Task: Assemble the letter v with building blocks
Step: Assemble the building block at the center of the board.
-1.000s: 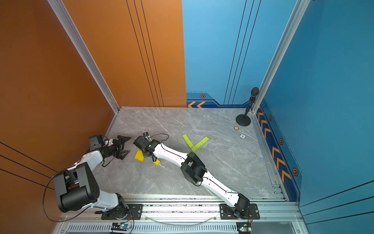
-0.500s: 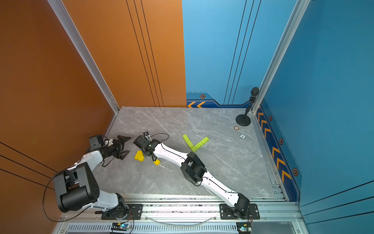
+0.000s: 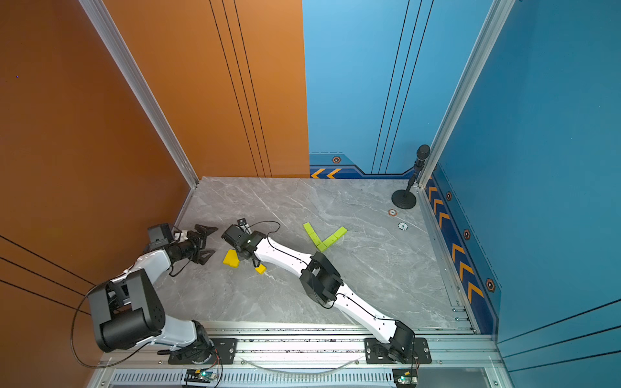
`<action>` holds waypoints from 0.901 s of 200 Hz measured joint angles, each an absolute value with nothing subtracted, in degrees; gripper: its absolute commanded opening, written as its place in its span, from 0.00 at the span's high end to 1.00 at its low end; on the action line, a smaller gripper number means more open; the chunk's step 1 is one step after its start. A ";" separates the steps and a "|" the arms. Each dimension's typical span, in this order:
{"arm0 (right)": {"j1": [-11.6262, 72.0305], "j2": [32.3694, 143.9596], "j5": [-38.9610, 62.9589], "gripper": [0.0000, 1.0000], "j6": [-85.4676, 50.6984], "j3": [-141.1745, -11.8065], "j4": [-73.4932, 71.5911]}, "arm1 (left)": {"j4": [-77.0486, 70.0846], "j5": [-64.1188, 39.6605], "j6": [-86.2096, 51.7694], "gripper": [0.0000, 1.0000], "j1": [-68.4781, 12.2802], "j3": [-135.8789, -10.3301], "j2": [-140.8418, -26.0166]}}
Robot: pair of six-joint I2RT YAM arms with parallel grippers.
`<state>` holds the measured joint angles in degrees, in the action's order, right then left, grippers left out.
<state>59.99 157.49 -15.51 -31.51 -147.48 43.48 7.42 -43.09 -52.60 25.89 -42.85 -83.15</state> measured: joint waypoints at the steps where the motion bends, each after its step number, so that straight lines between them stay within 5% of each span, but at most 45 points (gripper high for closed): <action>1: 59.99 157.49 -15.51 0.63 -31.53 -147.48 43.48 | 7.42 -43.09 -52.60 0.02 25.89 -42.85 -83.15; 180: 59.61 157.67 -16.40 0.62 -31.09 -147.59 43.48 | 7.42 -43.09 -52.60 0.02 25.89 -42.85 -83.15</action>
